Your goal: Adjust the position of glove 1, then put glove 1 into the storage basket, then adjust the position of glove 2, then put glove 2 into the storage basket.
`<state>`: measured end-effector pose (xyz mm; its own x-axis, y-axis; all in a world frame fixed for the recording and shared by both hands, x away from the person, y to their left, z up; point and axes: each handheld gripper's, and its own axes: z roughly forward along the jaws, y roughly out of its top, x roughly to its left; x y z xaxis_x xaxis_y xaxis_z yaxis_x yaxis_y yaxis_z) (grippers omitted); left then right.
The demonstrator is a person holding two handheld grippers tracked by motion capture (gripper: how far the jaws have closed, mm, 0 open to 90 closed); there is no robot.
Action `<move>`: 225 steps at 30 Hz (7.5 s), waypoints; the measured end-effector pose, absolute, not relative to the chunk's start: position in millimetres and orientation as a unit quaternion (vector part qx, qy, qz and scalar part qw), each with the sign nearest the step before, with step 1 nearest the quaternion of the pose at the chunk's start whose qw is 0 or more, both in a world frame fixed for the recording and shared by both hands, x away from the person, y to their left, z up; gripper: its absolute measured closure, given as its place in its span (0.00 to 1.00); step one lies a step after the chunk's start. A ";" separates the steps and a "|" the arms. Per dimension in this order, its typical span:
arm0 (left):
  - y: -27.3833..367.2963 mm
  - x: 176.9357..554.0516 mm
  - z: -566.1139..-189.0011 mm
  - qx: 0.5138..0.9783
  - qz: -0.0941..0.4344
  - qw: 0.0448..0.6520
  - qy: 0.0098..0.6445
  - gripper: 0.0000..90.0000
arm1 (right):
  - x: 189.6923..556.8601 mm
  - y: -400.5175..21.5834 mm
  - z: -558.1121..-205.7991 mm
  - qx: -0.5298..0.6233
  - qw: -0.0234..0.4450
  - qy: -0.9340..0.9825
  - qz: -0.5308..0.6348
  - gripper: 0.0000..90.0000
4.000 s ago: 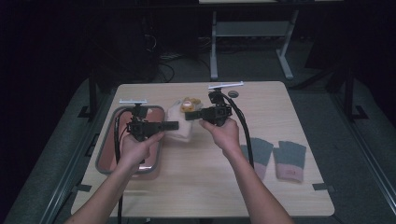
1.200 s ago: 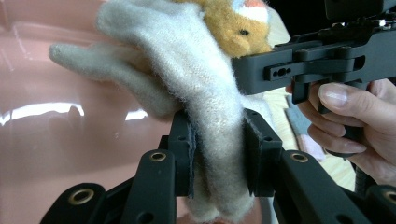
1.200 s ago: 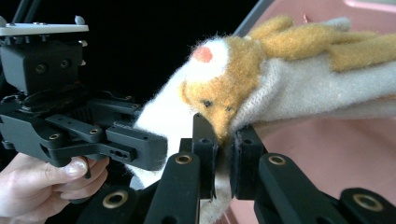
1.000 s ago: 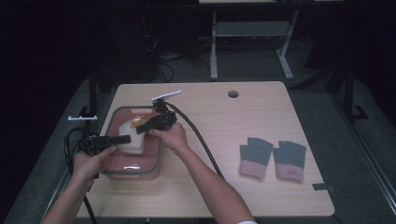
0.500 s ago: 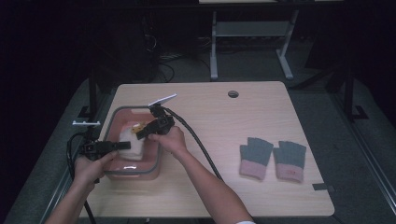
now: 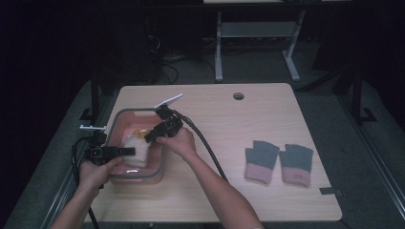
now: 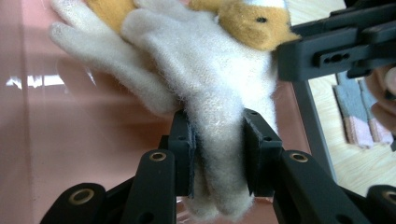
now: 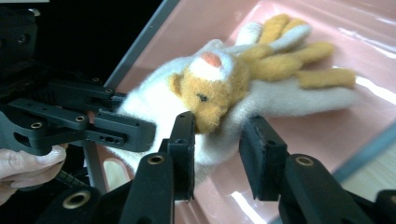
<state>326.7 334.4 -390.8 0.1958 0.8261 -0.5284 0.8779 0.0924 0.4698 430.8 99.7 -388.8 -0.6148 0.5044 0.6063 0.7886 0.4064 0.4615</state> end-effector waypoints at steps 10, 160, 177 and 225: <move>332.9 328.6 -397.4 0.679 -0.042 0.353 0.642 0.73 | 432.9 86.9 -382.8 -0.400 0.178 -0.810 -0.390 0.73; 65.2 344.1 -370.1 0.794 -0.053 0.450 0.406 0.28 | 344.2 -273.5 -382.3 -0.572 0.010 -0.713 -0.405 0.41; 26.3 333.1 -378.6 0.810 -0.061 0.447 0.373 0.28 | 315.2 -317.5 -411.4 -0.604 -0.034 -0.712 -0.357 0.46; 20.7 317.3 -382.7 0.820 -0.040 0.449 0.352 0.29 | 299.8 -312.7 -449.5 -0.626 -0.079 -0.730 -0.261 0.89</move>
